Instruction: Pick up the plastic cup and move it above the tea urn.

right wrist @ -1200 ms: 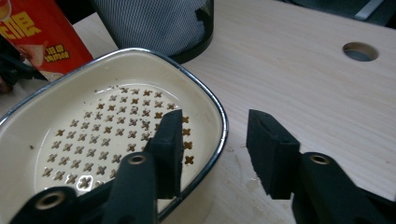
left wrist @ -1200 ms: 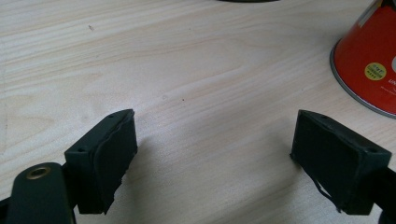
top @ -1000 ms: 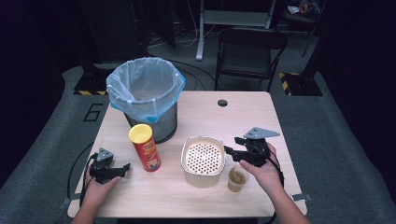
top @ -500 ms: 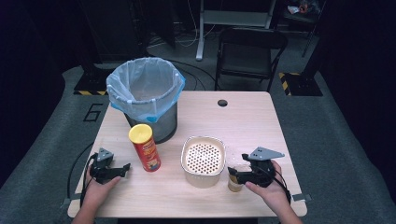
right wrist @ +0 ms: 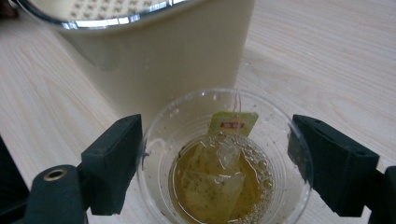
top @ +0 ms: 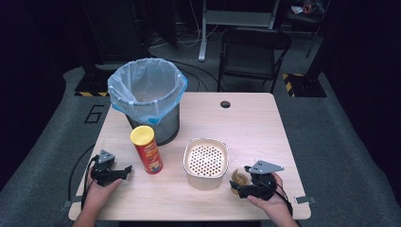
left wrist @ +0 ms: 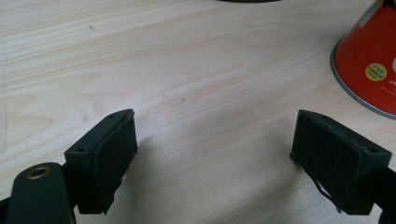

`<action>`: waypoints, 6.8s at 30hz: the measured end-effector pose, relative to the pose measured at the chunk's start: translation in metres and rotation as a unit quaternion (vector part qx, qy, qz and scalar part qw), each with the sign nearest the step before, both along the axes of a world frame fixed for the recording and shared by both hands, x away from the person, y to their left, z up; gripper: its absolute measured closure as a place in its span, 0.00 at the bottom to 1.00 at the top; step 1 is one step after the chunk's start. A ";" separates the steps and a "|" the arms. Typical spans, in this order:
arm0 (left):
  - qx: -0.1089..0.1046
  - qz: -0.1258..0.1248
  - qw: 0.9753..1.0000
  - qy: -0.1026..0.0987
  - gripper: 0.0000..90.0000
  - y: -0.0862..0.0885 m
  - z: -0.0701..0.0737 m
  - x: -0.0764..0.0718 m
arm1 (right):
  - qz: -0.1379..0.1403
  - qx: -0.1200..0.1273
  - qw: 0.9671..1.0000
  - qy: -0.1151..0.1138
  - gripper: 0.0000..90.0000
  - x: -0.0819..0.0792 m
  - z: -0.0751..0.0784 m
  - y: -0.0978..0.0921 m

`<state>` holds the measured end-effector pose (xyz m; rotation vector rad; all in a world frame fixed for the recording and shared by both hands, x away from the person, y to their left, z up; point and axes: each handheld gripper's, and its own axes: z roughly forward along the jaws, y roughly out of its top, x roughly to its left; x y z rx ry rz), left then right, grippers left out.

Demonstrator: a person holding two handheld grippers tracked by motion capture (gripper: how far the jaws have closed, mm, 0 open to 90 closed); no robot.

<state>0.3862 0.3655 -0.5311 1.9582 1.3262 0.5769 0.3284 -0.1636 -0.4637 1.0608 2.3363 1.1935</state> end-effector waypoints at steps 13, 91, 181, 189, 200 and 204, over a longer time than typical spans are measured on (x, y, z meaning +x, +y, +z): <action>0.000 0.000 1.000 0.000 0.15 0.000 0.000 0.000 | -0.006 -0.013 1.000 -0.003 0.23 0.000 -0.018 0.003; 0.000 -0.001 1.000 0.003 0.15 0.000 0.000 0.000 | 0.091 -0.027 0.993 -0.072 0.39 0.143 0.072 0.012; 0.001 -0.004 1.000 0.000 0.15 0.001 0.000 0.001 | 0.206 -0.444 0.709 -0.507 0.42 0.086 0.042 0.113; 0.001 -0.004 1.000 0.000 0.15 0.001 0.000 0.001 | 0.227 -0.518 0.601 -0.565 0.42 0.076 0.031 0.121; 0.001 -0.004 1.000 0.000 0.15 0.000 0.000 0.001 | 0.234 -0.545 0.534 -0.602 0.42 0.067 0.033 0.124; 0.001 -0.004 1.000 0.000 0.15 0.000 0.000 0.001 | 0.243 -0.550 0.535 -0.594 0.42 0.065 0.036 0.122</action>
